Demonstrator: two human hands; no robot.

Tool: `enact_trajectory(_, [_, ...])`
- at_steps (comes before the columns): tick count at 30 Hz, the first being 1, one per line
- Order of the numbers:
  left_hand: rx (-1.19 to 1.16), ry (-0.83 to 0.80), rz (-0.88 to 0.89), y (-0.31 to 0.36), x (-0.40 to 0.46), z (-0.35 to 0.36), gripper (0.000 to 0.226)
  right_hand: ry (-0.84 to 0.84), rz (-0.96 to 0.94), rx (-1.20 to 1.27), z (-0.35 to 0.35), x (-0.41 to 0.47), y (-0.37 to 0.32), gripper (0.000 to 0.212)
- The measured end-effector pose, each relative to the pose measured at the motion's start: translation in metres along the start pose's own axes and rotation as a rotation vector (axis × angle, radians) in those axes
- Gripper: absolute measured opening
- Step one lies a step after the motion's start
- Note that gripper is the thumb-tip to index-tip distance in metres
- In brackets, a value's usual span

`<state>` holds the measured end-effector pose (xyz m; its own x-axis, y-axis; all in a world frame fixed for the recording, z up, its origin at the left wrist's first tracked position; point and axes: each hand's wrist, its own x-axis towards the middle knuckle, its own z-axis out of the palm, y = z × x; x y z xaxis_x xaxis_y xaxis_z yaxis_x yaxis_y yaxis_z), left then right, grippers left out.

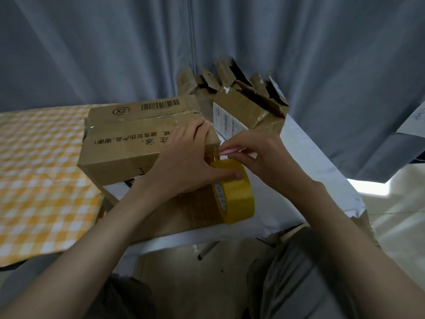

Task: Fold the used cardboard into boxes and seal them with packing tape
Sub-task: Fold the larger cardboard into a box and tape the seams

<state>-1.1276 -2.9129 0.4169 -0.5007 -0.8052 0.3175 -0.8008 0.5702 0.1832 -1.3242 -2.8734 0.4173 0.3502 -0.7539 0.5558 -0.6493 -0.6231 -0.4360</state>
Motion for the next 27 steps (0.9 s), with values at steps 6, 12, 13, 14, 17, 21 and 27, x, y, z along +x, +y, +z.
enact_trajectory(6, [0.013,-0.005,-0.002,-0.002,0.001,0.002,0.133,-0.005,-0.006,-0.026,0.0,0.002,-0.001,0.015])
enact_trajectory(12, [0.009,-0.006,-0.01,-0.002,0.002,0.003,0.133,-0.013,-0.019,-0.057,0.001,0.005,-0.002,0.015])
enact_trajectory(13, [0.008,-0.005,-0.009,-0.002,0.002,0.003,0.134,-0.022,-0.022,-0.066,0.002,0.005,-0.002,0.015])
enact_trajectory(14, [0.009,-0.005,-0.008,-0.002,0.001,0.003,0.134,-0.028,-0.027,-0.075,0.002,0.005,-0.003,0.015])
enact_trajectory(17, [0.006,-0.007,-0.009,-0.001,0.002,0.002,0.134,-0.033,-0.008,-0.075,0.0,0.005,-0.004,0.016])
enact_trajectory(21, [0.013,-0.014,-0.006,-0.001,0.003,0.002,0.133,-0.006,0.062,-0.023,-0.003,0.002,-0.005,0.016])
enact_trajectory(27, [0.003,-0.008,-0.021,0.0,0.002,0.001,0.132,0.217,0.343,-0.028,-0.003,-0.022,0.036,0.009])
